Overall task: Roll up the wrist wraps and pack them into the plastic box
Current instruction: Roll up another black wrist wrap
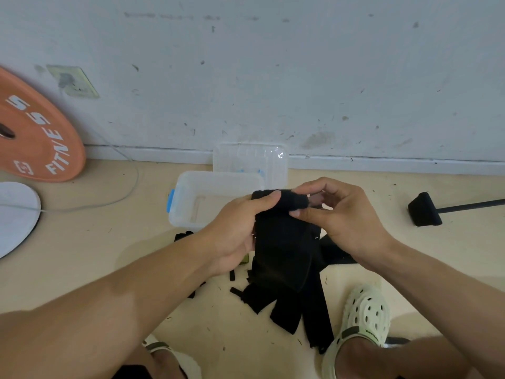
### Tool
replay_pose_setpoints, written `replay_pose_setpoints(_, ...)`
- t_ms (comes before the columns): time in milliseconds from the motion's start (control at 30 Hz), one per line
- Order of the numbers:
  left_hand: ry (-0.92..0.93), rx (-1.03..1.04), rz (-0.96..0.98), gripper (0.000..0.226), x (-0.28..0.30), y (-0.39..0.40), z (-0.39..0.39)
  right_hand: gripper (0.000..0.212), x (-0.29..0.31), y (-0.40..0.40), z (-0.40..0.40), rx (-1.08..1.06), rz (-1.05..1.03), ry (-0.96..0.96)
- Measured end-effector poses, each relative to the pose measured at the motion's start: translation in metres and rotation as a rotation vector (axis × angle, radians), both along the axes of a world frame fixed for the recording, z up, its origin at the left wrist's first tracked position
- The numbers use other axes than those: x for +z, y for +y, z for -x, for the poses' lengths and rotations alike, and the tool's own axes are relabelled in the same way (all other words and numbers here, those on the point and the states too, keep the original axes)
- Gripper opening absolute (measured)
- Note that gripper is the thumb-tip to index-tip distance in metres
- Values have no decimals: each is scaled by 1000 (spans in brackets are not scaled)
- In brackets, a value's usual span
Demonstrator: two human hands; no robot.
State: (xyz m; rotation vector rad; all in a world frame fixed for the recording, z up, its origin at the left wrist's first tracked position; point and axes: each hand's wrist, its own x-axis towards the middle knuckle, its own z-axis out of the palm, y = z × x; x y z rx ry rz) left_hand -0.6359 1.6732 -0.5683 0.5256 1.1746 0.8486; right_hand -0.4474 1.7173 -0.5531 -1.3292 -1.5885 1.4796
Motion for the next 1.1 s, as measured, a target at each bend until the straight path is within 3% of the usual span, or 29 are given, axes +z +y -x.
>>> replay_pose_setpoints(233, 56, 131, -90, 38, 0, 3, 3, 52, -1, 8, -1, -14, 181, 87)
replay_pose_setpoints(400, 108, 87, -138, 41, -3, 2, 2, 37, -4, 4, -1, 72, 172, 73)
replay_pose_setpoints(667, 414, -45, -289, 33, -11, -3, 5, 25, -12, 0, -5, 17, 118, 69)
replay_pose_setpoints(867, 384, 2, -261, 45, -3, -2, 1, 25, -13, 1, -3, -18, 15, 82)
replay_pose_setpoints(967, 295, -68, -173, 64, 1, -2, -3, 28, -11, 3, -2, -59, -30, 95)
replay_pose_setpoints(1100, 208, -105, -107, 68, 3, -1, -3, 28, -7, 3, -1, -33, -141, 48)
